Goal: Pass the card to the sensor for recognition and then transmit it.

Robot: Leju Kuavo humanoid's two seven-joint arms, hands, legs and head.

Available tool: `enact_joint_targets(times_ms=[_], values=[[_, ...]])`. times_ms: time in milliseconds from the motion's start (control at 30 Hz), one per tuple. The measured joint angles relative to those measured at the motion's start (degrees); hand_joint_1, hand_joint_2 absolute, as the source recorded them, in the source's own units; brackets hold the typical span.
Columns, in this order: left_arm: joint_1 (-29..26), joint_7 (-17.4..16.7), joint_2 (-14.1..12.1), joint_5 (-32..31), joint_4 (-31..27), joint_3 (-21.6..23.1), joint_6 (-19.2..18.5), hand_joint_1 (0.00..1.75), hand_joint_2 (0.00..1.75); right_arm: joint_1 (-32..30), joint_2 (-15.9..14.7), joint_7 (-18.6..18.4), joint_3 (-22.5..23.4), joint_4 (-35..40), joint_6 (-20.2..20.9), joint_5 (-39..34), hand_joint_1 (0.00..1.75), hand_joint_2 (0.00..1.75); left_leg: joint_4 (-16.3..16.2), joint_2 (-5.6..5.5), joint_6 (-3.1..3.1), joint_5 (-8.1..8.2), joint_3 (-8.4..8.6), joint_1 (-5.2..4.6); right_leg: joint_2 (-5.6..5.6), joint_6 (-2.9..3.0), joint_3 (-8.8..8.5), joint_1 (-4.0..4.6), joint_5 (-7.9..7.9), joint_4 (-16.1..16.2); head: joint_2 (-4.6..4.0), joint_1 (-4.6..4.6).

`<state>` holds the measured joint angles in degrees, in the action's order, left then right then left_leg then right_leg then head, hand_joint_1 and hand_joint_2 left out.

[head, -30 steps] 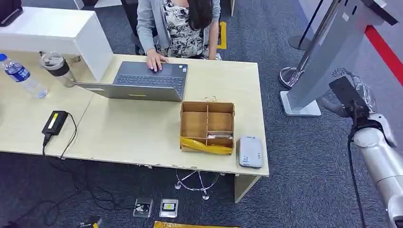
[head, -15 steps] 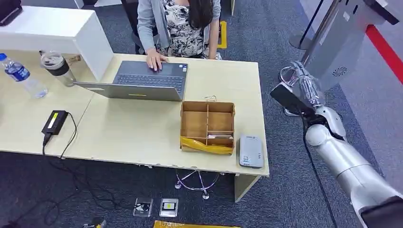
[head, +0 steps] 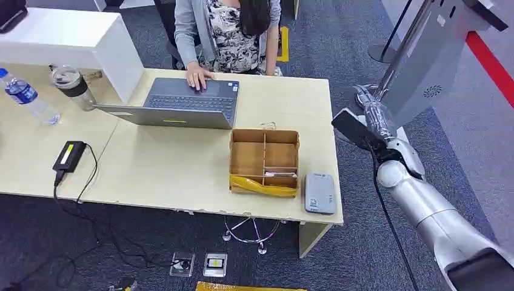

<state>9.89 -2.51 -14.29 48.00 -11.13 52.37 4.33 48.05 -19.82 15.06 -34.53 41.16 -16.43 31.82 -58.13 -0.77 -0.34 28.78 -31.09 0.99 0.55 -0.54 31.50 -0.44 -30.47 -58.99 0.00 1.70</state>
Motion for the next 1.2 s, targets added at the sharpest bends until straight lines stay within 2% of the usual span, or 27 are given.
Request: enact_joint_targets(times_ms=[567, 600, 633, 833, 1200], values=[[0.0, 0.0, 0.5, 0.0, 0.0, 0.0, 0.0, 0.00, 0.00, 0.0, 0.0, -1.2, 0.1, 1.6, 3.8, -0.2, 0.00, 1.75, 0.0, 0.02, 0.00, 0.00, 0.02, 0.00, -0.03, 0.01, 0.00, 0.00, 0.01, 0.0, 0.00, 0.02], [0.0, 0.0, 0.5, 0.0, 0.0, 0.0, 0.0, 0.00, 0.00, 0.0, 0.0, -1.2, 0.2, 1.6, 3.8, -0.3, 0.09, 1.75, 0.0, 0.02, 0.00, 0.00, 0.02, 0.00, -0.03, 0.01, 0.00, 0.00, 0.01, 0.0, 0.00, 0.02], [-0.1, 0.0, 0.5, 0.0, 0.0, 0.0, 0.0, 0.00, 0.00, -0.1, 0.0, -1.2, 0.2, 1.7, 4.0, -0.3, 1.75, 1.75, 0.0, 0.02, 0.00, 0.00, 0.02, 0.00, -0.03, 0.01, 0.00, 0.00, 0.01, 0.0, 0.00, 0.00], [-0.1, 0.0, 0.6, -0.1, 0.0, 0.0, 0.0, 0.00, 0.00, -0.4, -0.1, -0.6, 0.5, 3.0, 5.8, -1.4, 1.75, 1.75, 0.0, 0.03, 0.00, 0.00, 0.02, 0.00, -0.05, 0.01, 0.01, 0.00, 0.02, 0.0, 0.00, 0.00], [-0.2, 0.0, 0.6, -0.1, 0.0, 0.0, 0.1, 0.00, 0.00, -1.4, -0.7, -1.2, 0.7, 6.8, 5.9, -0.8, 1.71, 1.75, 0.0, 0.07, 0.00, 0.00, 0.03, 0.00, -0.10, 0.01, 0.01, 0.00, 0.02, 0.0, 0.00, 0.02]])
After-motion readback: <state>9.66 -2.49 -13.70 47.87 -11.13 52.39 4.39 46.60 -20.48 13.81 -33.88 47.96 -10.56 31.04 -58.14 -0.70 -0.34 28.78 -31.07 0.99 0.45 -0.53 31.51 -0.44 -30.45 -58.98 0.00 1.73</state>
